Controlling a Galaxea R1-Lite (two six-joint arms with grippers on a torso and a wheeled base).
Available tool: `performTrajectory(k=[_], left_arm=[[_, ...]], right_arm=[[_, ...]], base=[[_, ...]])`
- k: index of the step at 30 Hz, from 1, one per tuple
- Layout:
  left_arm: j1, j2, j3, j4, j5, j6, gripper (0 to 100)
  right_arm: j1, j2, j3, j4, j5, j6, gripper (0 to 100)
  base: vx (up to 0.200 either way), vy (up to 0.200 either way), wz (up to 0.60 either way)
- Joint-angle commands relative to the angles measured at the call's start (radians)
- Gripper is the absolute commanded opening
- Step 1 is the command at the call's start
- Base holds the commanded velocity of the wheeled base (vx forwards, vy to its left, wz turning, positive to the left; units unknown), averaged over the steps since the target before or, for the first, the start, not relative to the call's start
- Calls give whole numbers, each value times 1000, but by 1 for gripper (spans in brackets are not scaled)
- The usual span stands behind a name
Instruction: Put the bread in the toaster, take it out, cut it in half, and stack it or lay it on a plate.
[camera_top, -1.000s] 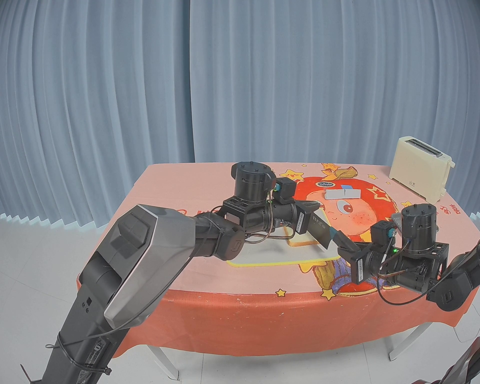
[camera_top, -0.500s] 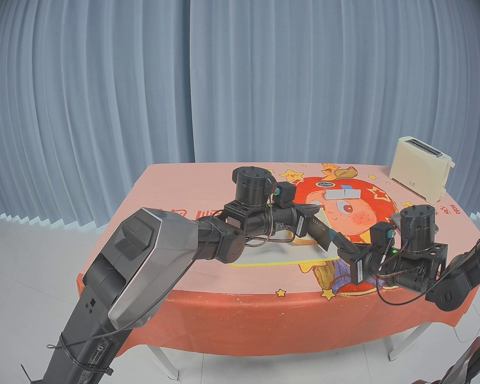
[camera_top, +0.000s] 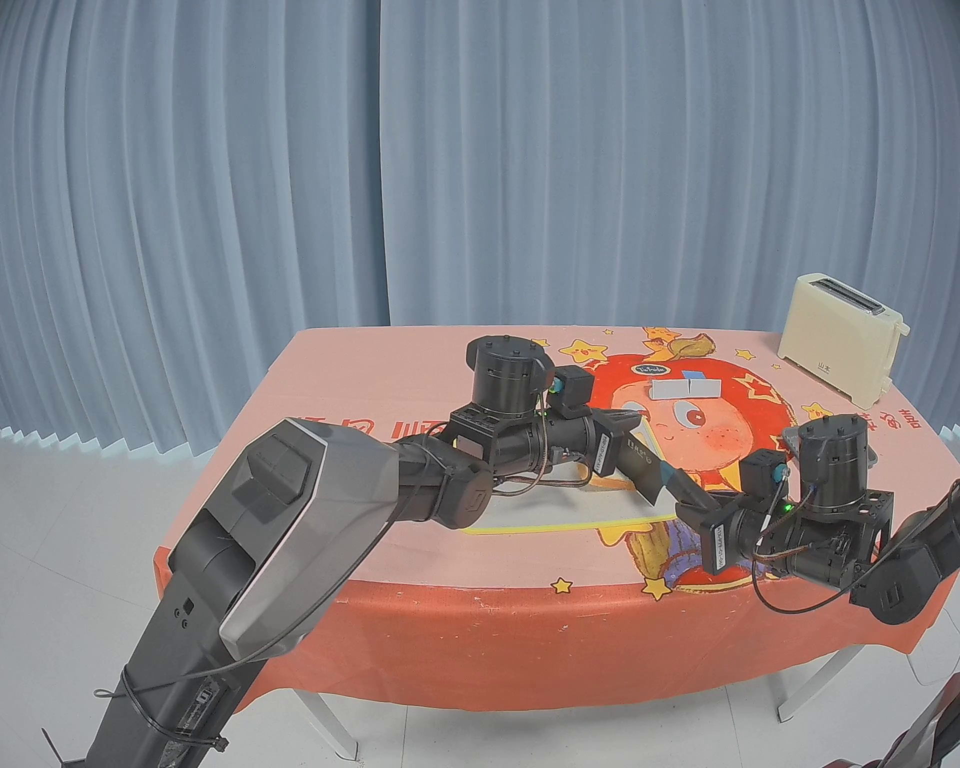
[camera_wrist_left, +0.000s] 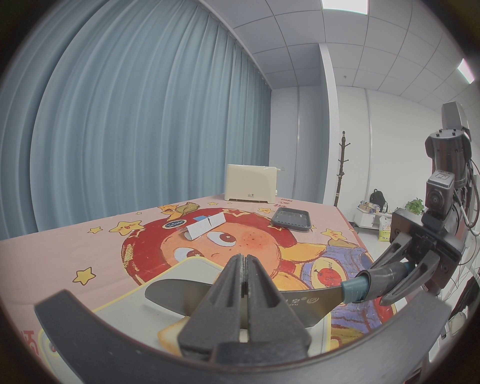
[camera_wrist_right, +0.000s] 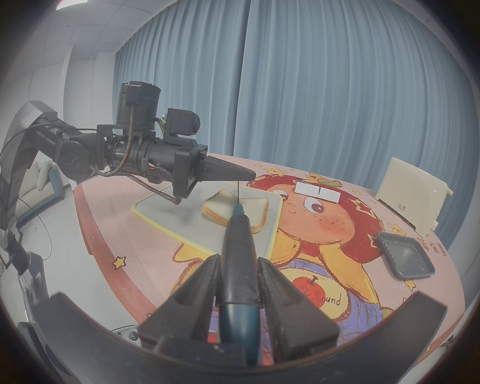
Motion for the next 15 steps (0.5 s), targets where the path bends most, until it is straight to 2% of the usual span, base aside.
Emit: performTrajectory(k=[1, 15], left_arm=[[2, 7, -1, 2, 2, -1, 0], [2, 23, -1, 1, 19, 1, 0]], right_arm=[[-1, 1, 1, 3, -1, 0, 0], [-1, 2, -1, -4, -5, 0, 0]], base=[[0, 0, 0], [0, 0, 0]])
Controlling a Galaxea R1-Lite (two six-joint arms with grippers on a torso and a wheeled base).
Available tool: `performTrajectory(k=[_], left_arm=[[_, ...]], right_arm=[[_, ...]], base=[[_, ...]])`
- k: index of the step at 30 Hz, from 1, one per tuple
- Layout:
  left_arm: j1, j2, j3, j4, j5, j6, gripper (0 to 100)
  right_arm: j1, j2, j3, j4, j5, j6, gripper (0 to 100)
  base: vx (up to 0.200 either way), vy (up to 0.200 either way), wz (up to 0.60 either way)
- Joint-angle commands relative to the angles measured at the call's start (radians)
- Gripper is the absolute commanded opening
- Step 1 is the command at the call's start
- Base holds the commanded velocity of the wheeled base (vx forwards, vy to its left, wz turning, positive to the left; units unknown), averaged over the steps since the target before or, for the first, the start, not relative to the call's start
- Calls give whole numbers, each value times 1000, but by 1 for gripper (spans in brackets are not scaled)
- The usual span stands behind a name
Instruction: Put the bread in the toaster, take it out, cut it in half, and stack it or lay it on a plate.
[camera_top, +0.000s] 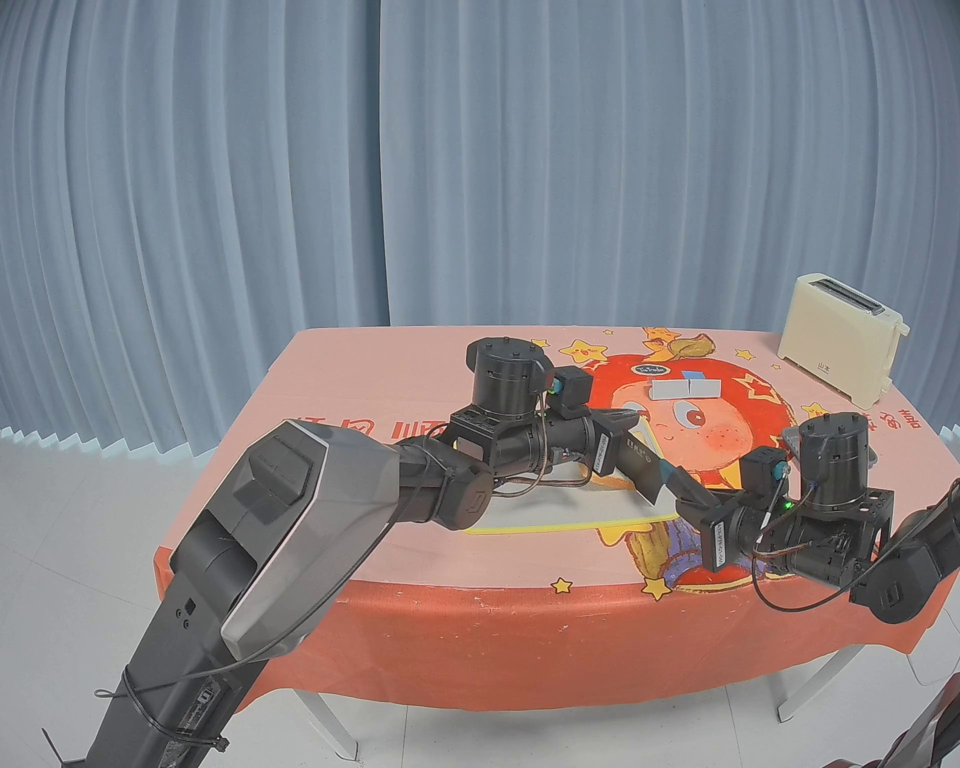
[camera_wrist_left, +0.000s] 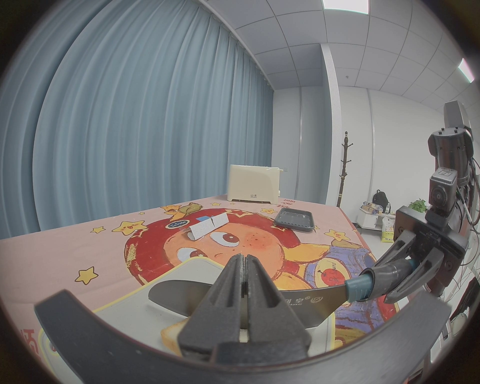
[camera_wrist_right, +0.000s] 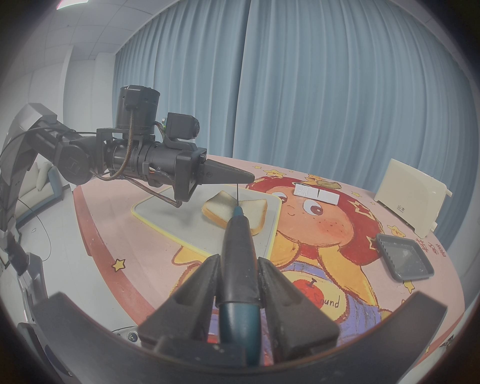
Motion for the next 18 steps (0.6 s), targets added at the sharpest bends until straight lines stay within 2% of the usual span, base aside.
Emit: performTrajectory(k=[1, 18], left_arm=[[-1, 7, 1, 5, 0, -1, 0], [-5, 4, 1, 8, -2, -3, 0]], right_arm=[[2, 2, 5, 6, 0, -1, 0], [2, 15, 3, 0, -3, 0, 0]], base=[[0, 0, 0], [0, 0, 0]])
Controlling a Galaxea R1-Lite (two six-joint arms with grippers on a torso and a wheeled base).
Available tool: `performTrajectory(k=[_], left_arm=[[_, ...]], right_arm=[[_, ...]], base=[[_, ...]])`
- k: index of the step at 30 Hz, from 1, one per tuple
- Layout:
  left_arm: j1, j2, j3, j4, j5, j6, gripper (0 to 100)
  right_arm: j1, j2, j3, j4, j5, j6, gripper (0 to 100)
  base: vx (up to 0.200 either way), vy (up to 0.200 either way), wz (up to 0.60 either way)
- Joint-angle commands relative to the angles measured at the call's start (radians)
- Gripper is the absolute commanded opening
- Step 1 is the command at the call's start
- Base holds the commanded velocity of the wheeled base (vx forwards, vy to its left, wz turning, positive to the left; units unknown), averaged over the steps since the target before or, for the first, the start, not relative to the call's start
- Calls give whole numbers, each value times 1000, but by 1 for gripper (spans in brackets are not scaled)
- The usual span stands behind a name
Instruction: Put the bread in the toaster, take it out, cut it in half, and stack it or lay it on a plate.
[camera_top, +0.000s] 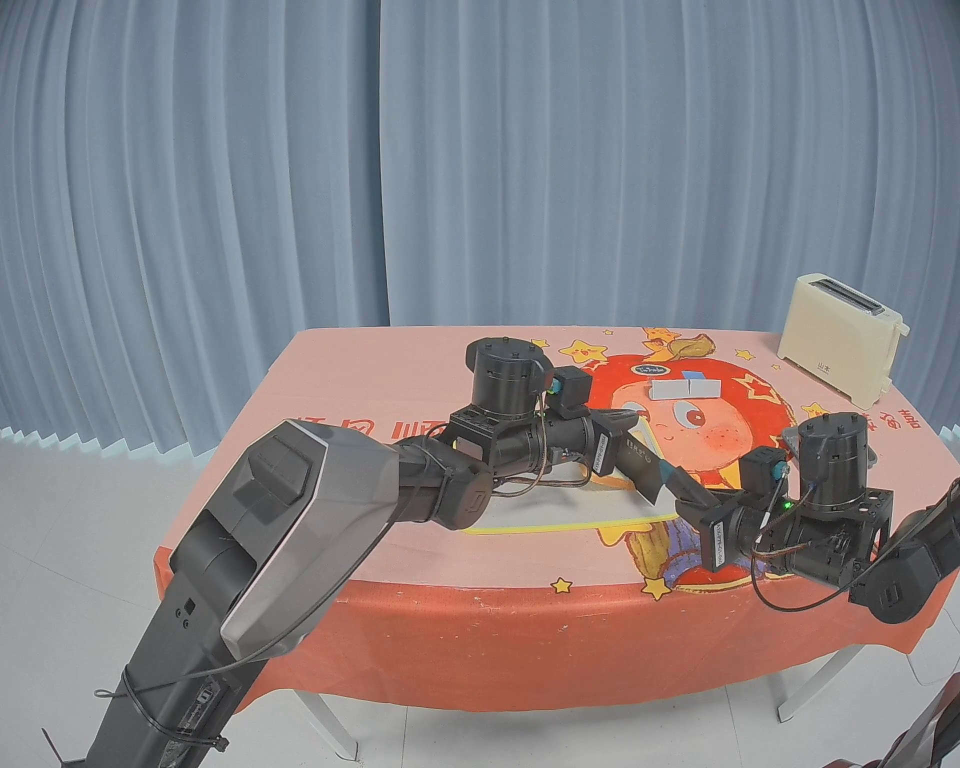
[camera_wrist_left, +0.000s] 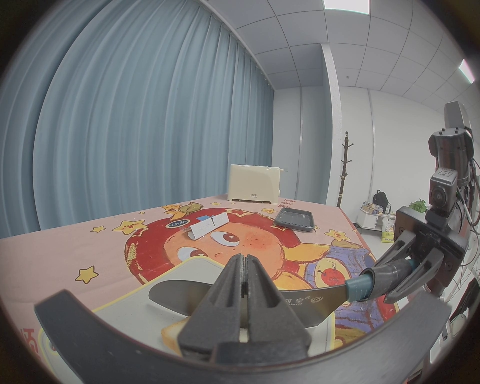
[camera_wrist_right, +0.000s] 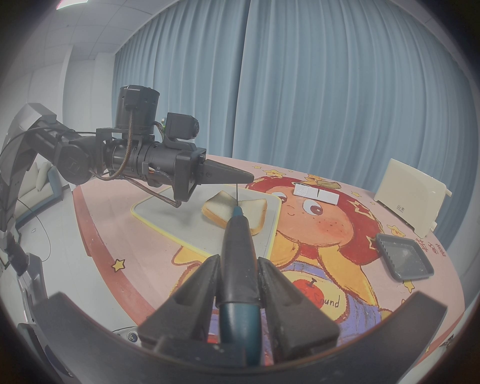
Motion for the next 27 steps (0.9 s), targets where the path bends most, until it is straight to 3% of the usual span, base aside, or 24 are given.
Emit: performTrajectory(k=[1, 16, 27], left_arm=[[-5, -2, 0, 3, -2, -5, 0], [0, 7, 0, -1, 0, -2, 0], [3, -114, 0, 5, -5, -17, 0]], right_arm=[[1, 17, 5, -2, 0, -2, 0], [1, 14, -3, -4, 0, 0, 0], [1, 8, -5, -4, 1, 0, 0]], base=[[0, 0, 0], [0, 0, 0], [0, 0, 0]])
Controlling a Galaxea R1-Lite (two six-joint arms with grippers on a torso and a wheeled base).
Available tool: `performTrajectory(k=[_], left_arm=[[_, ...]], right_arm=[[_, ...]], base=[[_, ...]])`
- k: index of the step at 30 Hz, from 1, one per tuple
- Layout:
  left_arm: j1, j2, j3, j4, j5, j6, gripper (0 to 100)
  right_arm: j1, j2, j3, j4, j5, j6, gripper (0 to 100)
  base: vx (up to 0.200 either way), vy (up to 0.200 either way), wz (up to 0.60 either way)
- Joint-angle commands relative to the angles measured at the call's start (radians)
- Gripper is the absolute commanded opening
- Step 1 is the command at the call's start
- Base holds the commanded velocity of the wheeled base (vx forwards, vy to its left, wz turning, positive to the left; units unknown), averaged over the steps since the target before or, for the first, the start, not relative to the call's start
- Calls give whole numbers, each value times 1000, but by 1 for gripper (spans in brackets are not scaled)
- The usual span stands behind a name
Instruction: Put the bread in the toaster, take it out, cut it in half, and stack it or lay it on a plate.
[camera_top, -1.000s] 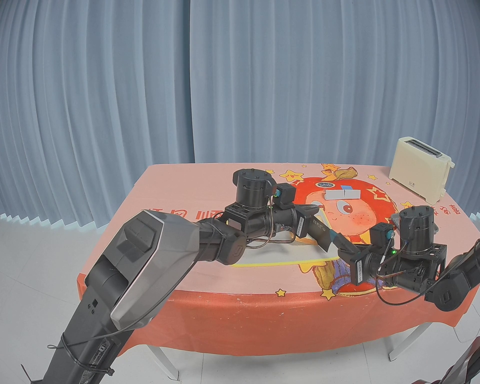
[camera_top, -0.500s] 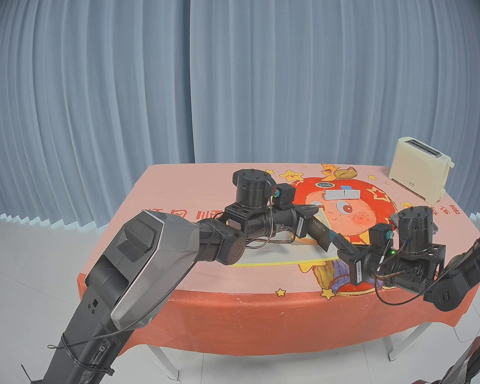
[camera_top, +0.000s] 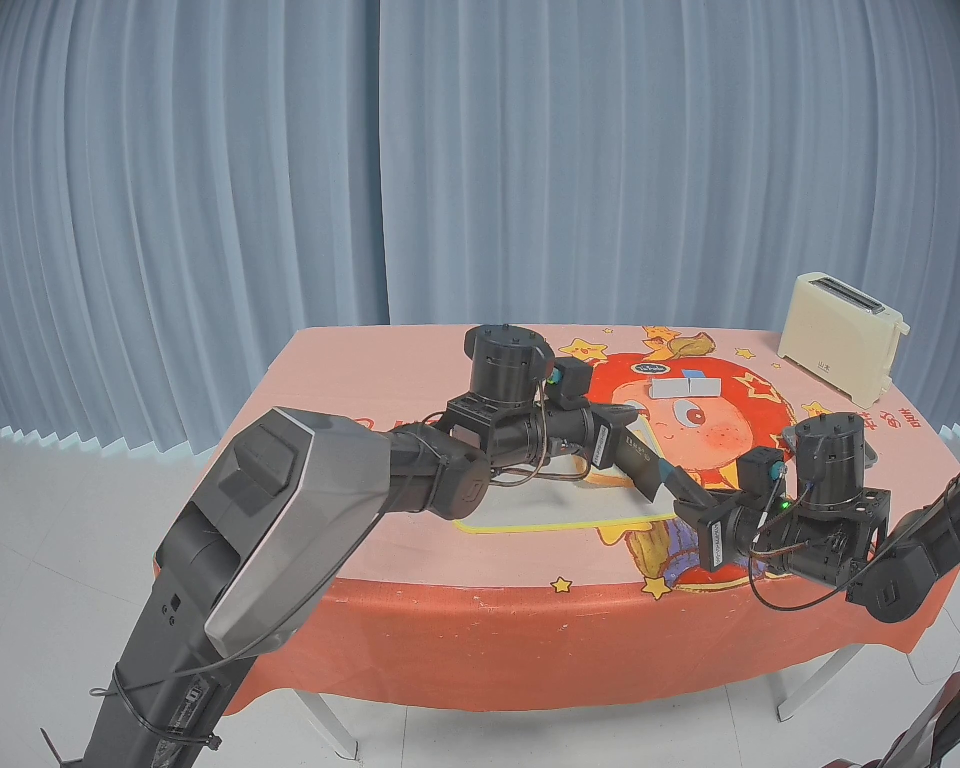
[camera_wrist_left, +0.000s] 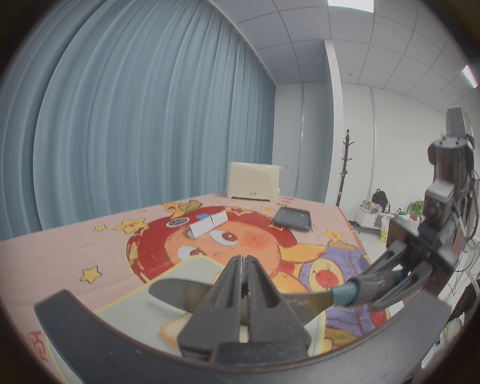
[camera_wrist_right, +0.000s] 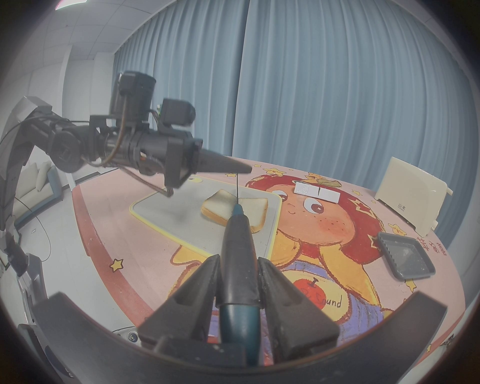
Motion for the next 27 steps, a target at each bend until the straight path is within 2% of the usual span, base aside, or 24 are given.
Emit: performTrajectory(k=[1, 10, 15, 27], left_arm=[[3, -57, -4, -20, -2, -4, 0], [19, -54, -4, -23, 9, -5, 0], [18, -29, -4, -23, 64, -5, 0], [12, 14, -4, -23, 73, 2, 0]], right_arm=[[1, -2, -1, -1, 1, -1, 0], [4, -3, 2, -1, 0, -1, 0], [7, -5, 5, -1, 0, -2, 0], [9, -6, 8, -1, 0, -2, 0]], base=[[0, 0, 0], [0, 0, 0], [0, 0, 0], [0, 0, 0]])
